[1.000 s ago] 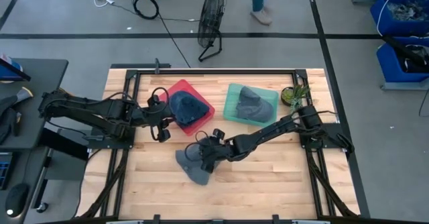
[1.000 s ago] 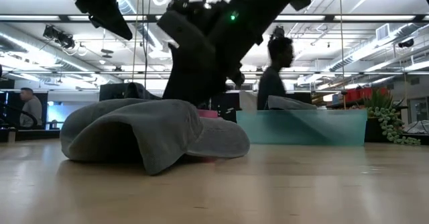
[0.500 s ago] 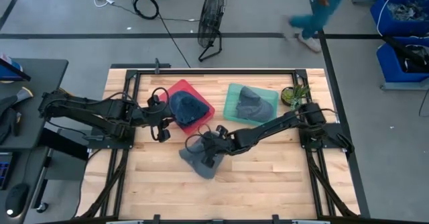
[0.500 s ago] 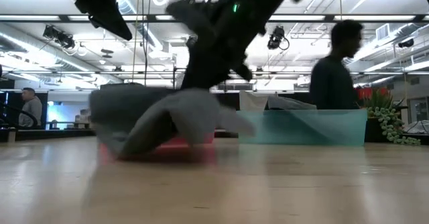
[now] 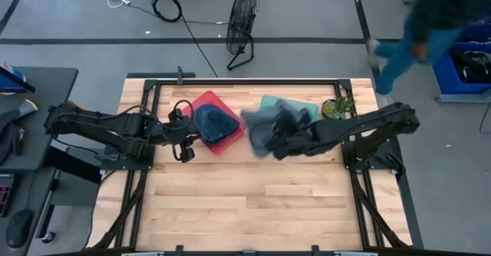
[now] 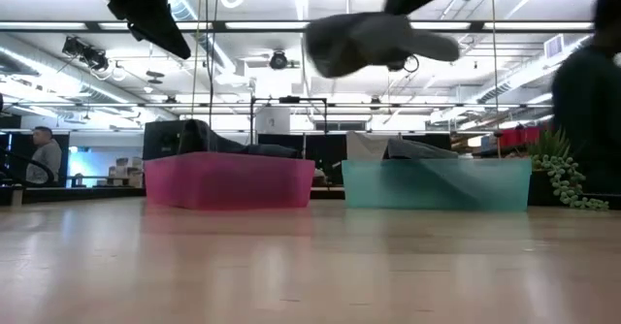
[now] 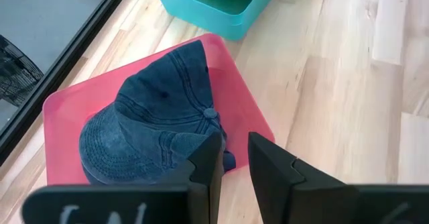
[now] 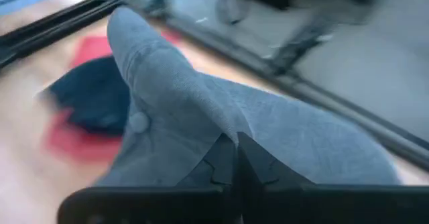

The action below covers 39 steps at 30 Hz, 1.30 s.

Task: Pick & Place hat
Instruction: Put the gray cap into the blue bin

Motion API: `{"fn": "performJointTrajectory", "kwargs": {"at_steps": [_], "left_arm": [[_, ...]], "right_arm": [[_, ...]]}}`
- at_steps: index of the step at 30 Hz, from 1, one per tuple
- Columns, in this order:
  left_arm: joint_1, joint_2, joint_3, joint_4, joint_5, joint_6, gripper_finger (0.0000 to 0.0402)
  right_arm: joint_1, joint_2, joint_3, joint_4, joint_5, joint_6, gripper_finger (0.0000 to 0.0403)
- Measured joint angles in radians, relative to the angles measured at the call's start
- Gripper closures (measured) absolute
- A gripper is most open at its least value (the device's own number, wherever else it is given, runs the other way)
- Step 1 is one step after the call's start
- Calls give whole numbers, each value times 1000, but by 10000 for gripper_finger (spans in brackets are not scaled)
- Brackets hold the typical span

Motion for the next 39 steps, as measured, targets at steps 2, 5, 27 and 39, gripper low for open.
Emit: {"fn": "performJointTrajectory", "kwargs": {"at_steps": [2,5,27,39], "left_arm": [[0,0,0,0,0,0,324],[0,0,0,0,0,0,324],[0,0,0,0,0,0,324],[0,0,0,0,0,0,324]], "right_arm": [[-21,-29,0,-103,47,106,398],[-68,-36,-1,-238,29,270,396],[-371,-28,-606,390,-164,217,394],[-372,-32,-644,412,-214,61,394]]}}
